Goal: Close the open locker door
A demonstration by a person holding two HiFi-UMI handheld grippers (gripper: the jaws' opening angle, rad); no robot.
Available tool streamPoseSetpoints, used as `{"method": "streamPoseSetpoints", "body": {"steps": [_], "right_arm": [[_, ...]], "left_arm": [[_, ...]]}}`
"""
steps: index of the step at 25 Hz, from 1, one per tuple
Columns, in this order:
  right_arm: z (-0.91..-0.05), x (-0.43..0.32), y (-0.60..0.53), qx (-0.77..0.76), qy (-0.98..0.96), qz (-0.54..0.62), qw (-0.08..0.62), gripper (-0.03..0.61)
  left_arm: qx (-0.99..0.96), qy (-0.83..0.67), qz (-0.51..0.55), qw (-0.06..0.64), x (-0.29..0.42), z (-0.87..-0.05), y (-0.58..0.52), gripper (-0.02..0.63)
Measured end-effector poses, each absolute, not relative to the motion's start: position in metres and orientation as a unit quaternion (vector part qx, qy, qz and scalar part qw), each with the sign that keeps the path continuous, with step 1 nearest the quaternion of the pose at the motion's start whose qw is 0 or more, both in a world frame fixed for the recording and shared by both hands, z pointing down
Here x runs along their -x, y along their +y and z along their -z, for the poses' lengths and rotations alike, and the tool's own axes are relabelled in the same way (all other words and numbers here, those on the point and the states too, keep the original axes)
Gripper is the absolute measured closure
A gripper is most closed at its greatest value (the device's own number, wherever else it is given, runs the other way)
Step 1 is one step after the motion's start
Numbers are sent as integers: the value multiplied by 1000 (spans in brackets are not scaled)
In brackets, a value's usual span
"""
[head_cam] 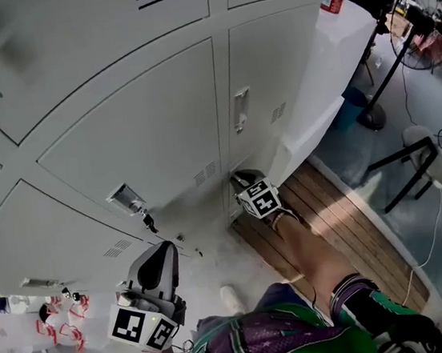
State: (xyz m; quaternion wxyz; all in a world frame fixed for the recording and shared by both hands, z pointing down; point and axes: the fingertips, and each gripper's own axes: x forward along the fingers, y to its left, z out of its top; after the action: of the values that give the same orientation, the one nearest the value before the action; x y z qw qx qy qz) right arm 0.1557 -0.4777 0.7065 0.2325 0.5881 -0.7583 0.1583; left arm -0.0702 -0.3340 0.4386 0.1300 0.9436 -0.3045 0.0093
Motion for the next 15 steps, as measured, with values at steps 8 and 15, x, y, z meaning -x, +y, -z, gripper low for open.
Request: {"method": "streamPoseSetpoints", "body": {"steps": [8,15], "right_arm": [[-674,-158,-479,-573,-777,-122,228,566],[-651,-163,-458,-562,-792,-103,215,566]], "left_arm": [[-922,-366,7,126,80,-424,-300,592],[-910,-396,10,121,75,-423,-265,592]]}}
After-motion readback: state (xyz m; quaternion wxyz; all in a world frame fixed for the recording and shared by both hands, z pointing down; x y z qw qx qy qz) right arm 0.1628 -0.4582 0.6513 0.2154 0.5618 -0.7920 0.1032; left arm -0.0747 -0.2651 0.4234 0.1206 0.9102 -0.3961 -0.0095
